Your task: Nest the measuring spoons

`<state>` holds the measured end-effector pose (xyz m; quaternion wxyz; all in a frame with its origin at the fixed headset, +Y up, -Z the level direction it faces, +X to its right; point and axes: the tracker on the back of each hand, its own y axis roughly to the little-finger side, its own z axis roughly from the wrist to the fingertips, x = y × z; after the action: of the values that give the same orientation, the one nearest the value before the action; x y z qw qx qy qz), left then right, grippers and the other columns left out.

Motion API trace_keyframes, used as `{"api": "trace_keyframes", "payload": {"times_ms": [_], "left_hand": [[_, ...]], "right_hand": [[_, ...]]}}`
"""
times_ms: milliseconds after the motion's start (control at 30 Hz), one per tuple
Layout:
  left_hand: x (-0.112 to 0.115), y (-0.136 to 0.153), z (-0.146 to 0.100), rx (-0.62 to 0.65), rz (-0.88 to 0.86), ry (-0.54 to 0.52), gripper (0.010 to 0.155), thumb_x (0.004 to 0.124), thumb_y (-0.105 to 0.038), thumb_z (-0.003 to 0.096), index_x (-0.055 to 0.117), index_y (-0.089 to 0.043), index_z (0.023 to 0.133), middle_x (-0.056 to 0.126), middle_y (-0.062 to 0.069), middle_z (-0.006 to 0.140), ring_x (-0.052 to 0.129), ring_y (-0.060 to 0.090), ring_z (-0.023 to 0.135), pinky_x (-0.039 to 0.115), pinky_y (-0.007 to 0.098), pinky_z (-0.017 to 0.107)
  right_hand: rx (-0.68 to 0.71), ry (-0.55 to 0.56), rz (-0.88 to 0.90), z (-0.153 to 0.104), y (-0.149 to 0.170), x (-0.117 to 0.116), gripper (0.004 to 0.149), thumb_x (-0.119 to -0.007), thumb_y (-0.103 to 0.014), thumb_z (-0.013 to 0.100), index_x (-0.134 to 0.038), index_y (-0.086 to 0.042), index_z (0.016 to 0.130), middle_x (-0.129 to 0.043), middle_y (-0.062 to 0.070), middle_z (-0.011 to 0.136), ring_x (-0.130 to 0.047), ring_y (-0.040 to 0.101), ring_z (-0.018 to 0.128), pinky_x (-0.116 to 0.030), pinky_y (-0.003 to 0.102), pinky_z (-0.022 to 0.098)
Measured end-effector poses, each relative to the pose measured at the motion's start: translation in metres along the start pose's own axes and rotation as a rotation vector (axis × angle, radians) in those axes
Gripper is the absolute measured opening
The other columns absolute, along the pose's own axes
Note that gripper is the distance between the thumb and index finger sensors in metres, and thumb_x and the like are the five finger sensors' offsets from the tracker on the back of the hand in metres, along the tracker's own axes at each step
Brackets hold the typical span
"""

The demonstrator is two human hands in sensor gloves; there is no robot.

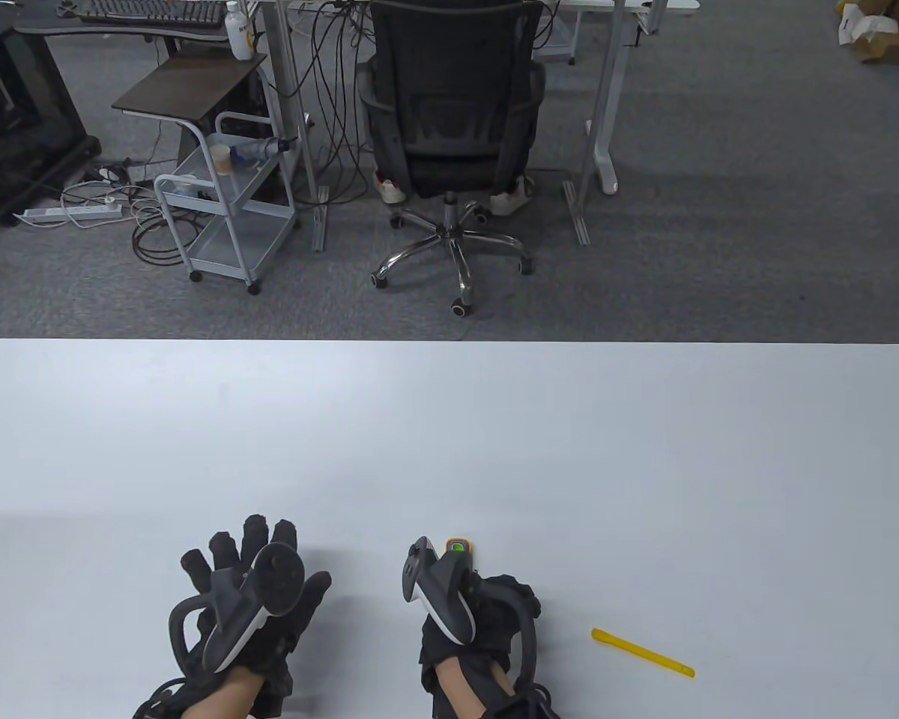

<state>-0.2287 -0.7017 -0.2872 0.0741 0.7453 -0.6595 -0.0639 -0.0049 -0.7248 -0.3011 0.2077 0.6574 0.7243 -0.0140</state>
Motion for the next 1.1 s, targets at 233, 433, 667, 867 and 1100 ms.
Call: {"api": "trace_keyframes", "payload": {"times_ms": [233,433,667,867,1100], "left_hand": [[0.0001,0.0003,0.0002,-0.005,0.0,0.007,0.085,0.079,-0.071,0.0416,0.059,-0.033,0.114,0.053,0.005,0.126,0.056,0.056,0.115,0.031,0.075,0.077],[0.0002,0.0005,0.0005,-0.007,-0.003,0.011,0.085,0.079,-0.071,0.0417,0.059,-0.032,0.115,0.053,0.005,0.126,0.056,0.056,0.115,0.03,0.075,0.077],[0.0002,0.0008,0.0008,-0.01,-0.004,0.011,0.085,0.078,-0.072,0.0417,0.06,-0.032,0.114,0.053,0.005,0.126,0.056,0.056,0.115,0.03,0.075,0.077],[0.0004,0.0013,0.0012,-0.011,-0.007,0.012,0.085,0.078,-0.071,0.0417,0.06,-0.032,0.114,0.053,0.006,0.126,0.056,0.056,0.115,0.03,0.075,0.077],[0.0007,0.0016,0.0015,-0.01,-0.007,0.01,0.085,0.078,-0.072,0.0417,0.06,-0.032,0.114,0.053,0.005,0.126,0.056,0.056,0.115,0.031,0.075,0.077]], "right_hand": [[-0.009,-0.022,0.011,-0.0003,0.0,-0.001,0.045,-0.079,-0.041,0.05,-0.089,-0.006,0.076,-0.07,0.032,0.112,-0.071,0.063,0.093,-0.059,0.072,0.064],[-0.01,-0.034,0.019,-0.0009,0.0006,-0.0008,0.045,-0.079,-0.041,0.05,-0.089,-0.006,0.076,-0.069,0.032,0.112,-0.07,0.063,0.093,-0.059,0.072,0.064],[-0.005,-0.034,0.025,0.0018,-0.0011,-0.0039,0.046,-0.077,-0.042,0.051,-0.088,-0.006,0.077,-0.069,0.032,0.113,-0.07,0.063,0.094,-0.058,0.072,0.064],[-0.001,-0.035,0.04,0.0028,-0.0001,-0.0033,0.061,-0.074,-0.049,0.052,-0.082,-0.003,0.091,-0.062,0.034,0.115,-0.067,0.064,0.095,-0.056,0.072,0.065],[0.03,-0.021,0.043,0.0037,0.0062,0.0027,0.07,-0.073,-0.052,0.051,-0.071,-0.007,0.104,-0.056,0.034,0.118,-0.065,0.064,0.096,-0.055,0.072,0.066]]}}
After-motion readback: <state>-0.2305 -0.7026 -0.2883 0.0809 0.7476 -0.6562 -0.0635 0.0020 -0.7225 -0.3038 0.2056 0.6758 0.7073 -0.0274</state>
